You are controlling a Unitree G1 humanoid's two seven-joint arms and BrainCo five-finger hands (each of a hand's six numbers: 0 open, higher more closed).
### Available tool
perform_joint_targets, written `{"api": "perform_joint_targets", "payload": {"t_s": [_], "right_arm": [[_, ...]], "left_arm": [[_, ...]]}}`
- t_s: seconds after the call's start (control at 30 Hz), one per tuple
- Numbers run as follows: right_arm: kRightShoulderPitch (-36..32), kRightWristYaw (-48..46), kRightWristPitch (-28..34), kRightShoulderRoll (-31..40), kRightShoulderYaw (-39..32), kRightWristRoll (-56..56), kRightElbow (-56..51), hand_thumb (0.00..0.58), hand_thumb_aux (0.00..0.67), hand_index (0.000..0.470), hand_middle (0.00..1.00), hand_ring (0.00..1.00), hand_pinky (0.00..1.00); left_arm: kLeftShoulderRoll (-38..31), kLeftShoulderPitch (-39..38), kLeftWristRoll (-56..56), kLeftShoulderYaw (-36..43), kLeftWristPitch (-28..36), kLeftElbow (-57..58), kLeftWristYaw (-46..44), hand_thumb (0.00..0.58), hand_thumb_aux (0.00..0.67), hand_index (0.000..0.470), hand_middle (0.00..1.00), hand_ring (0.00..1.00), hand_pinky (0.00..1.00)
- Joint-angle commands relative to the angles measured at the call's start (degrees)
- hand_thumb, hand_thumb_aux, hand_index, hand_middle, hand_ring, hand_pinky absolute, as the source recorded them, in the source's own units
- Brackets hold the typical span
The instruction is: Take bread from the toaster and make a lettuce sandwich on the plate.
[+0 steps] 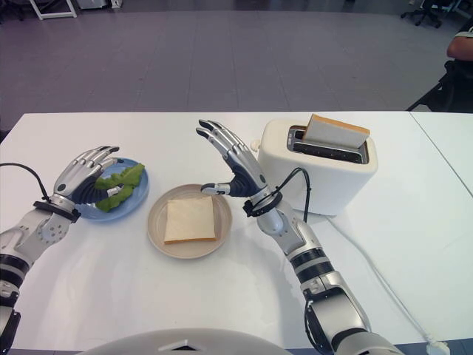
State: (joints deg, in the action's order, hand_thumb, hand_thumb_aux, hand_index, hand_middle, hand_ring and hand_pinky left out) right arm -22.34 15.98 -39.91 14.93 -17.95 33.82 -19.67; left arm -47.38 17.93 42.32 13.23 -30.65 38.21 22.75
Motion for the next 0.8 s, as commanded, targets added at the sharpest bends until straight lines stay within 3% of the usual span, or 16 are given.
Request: {"api": "perform_joint_targets", "payload": {"t_s": [0.03,0.23,0.27,0.3,0.33,0.37,0.4,0.53,0.6,0.63,0.8], "right_arm": [[1.08,-0.61,-0.02,0.09,0.44,-0.43,0.48,0.000,0.000,0.000,0.00,0.00,0.00],[1.40,-0.99,-0.02,-0.03,0.35,-0.48,0.53,0.000,0.000,0.000,0.00,0.00,0.00],[1.45,-1.01,-0.02,-0.06,0.33,-0.46,0.51,0.000,0.000,0.000,0.00,0.00,0.00],[1.49,-1.04,0.00,-0.08,0.32,-0.46,0.50,0.000,0.000,0.000,0.00,0.00,0.00],[1.51,-1.10,0.01,-0.13,0.30,-0.48,0.50,0.000,0.000,0.000,0.00,0.00,0.00],[1.51,-1.15,0.02,-0.17,0.28,-0.50,0.49,0.000,0.000,0.000,0.00,0.00,0.00],[1.52,-1.19,0.03,-0.21,0.26,-0.50,0.49,0.000,0.000,0.000,0.00,0.00,0.00],[1.61,-1.35,-0.01,-0.33,0.32,-0.47,0.54,0.000,0.000,0.000,0.00,0.00,0.00],[1.66,-1.37,-0.03,-0.33,0.38,-0.48,0.56,0.000,0.000,0.000,0.00,0.00,0.00],[1.69,-1.37,-0.05,-0.32,0.40,-0.49,0.56,0.000,0.000,0.000,0.00,0.00,0.00],[1.77,-1.41,-0.09,-0.31,0.56,-0.53,0.63,0.000,0.000,0.000,0.00,0.00,0.00]], "left_arm": [[-0.72,-0.79,2.01,1.46,2.82,0.97,-1.95,0.000,0.000,0.000,0.00,0.00,0.00],[-0.38,-0.34,3.34,3.23,5.87,1.95,-3.65,0.000,0.000,0.000,0.00,0.00,0.00],[-0.30,-0.23,3.34,3.49,5.99,2.19,-3.95,0.036,0.021,0.015,0.00,0.00,0.00],[-0.23,-0.12,3.32,3.70,6.08,2.38,-4.22,0.212,0.137,0.096,0.00,0.00,0.00],[-0.14,0.04,3.42,3.99,6.34,2.72,-4.57,0.310,0.213,0.149,0.00,0.00,0.00],[-0.08,0.18,3.48,4.24,6.54,3.03,-4.84,0.334,0.234,0.164,0.00,0.00,0.00],[-0.03,0.31,3.42,4.45,6.58,3.38,-5.13,0.425,0.323,0.227,0.00,0.00,0.00],[0.38,0.78,3.18,5.60,6.23,4.77,-5.91,0.489,0.405,0.284,0.00,0.00,0.00],[0.64,0.93,2.95,6.09,5.42,5.07,-6.18,0.564,0.557,0.391,0.00,0.00,0.00],[0.71,0.91,2.78,6.19,4.90,4.96,-6.19,0.580,0.670,0.470,0.00,0.00,0.00],[0.67,0.44,-0.99,4.20,-1.35,2.60,-4.28,0.580,0.670,0.470,0.00,0.00,0.00]]}}
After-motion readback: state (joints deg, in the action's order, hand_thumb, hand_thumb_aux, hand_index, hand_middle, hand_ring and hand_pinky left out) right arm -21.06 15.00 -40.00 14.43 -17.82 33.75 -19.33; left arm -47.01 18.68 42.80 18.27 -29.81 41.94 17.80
